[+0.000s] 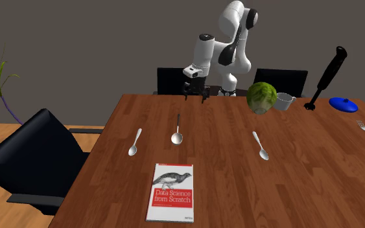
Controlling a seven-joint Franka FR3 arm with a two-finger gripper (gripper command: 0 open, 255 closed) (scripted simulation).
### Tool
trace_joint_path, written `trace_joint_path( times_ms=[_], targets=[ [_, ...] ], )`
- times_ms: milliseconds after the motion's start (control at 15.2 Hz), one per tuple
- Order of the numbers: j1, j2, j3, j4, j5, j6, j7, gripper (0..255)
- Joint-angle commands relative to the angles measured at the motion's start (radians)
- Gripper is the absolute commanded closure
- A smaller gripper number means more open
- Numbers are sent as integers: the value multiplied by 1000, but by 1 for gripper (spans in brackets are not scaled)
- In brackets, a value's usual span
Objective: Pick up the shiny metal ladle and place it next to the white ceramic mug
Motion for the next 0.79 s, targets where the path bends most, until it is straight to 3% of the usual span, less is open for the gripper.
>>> trace_joint_path(
  times_ms=[0,594,726],
  targets=[
    [-2,86,-16,45,26,32,-51,0],
    [-66,456,-20,322,155,80,-257,0],
    [-71,470,-16,324,159,90,-262,0]
  ],
)
